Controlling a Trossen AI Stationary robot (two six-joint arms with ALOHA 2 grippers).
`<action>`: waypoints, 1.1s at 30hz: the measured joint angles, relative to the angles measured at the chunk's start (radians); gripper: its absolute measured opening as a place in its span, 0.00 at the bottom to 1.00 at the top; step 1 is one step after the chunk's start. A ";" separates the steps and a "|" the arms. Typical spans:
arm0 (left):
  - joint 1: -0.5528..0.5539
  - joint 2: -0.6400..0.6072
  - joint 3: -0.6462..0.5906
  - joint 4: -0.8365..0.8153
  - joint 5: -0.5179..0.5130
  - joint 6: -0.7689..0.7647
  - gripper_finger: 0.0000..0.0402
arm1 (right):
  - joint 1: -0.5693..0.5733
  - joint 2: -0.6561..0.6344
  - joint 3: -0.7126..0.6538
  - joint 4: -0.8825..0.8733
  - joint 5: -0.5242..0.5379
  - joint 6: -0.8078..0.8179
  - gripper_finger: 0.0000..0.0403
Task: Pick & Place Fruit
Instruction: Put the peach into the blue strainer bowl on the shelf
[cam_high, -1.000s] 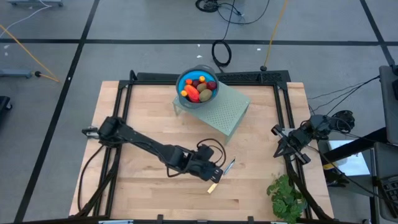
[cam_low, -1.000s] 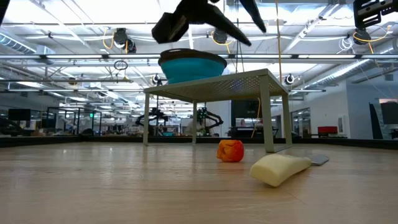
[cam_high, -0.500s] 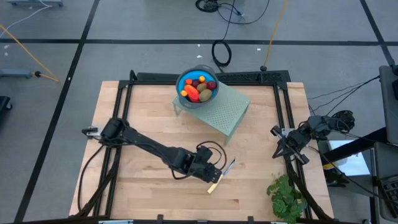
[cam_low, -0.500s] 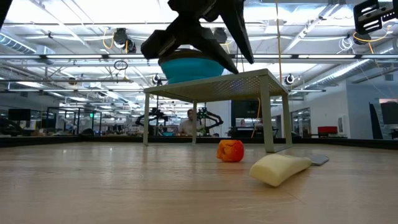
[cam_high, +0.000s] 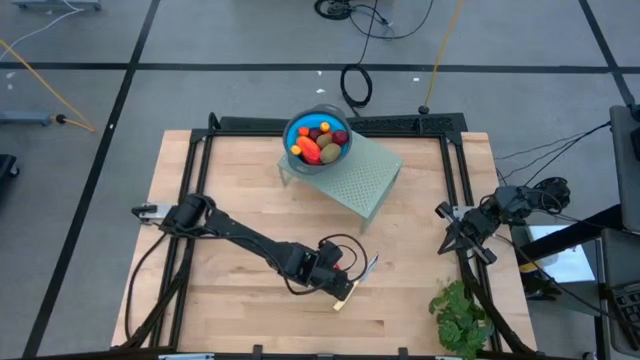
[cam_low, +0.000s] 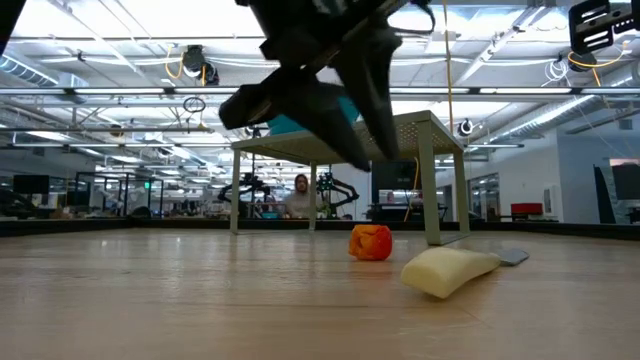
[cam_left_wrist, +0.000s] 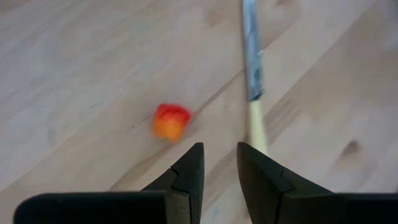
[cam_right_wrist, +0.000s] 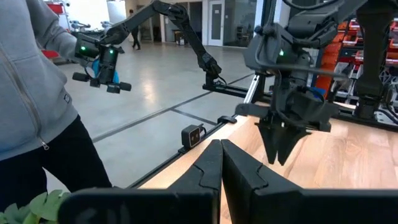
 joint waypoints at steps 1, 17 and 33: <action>0.000 0.002 0.000 -0.004 0.003 0.002 0.23 | 0.000 0.000 0.000 0.001 0.000 0.000 0.00; 0.001 0.012 0.000 0.016 -0.005 -0.003 0.23 | 0.000 0.000 0.000 0.008 0.082 -0.150 0.00; 0.003 0.012 0.000 0.016 -0.005 -0.022 0.27 | -0.001 0.000 -0.081 0.077 0.294 -0.169 0.00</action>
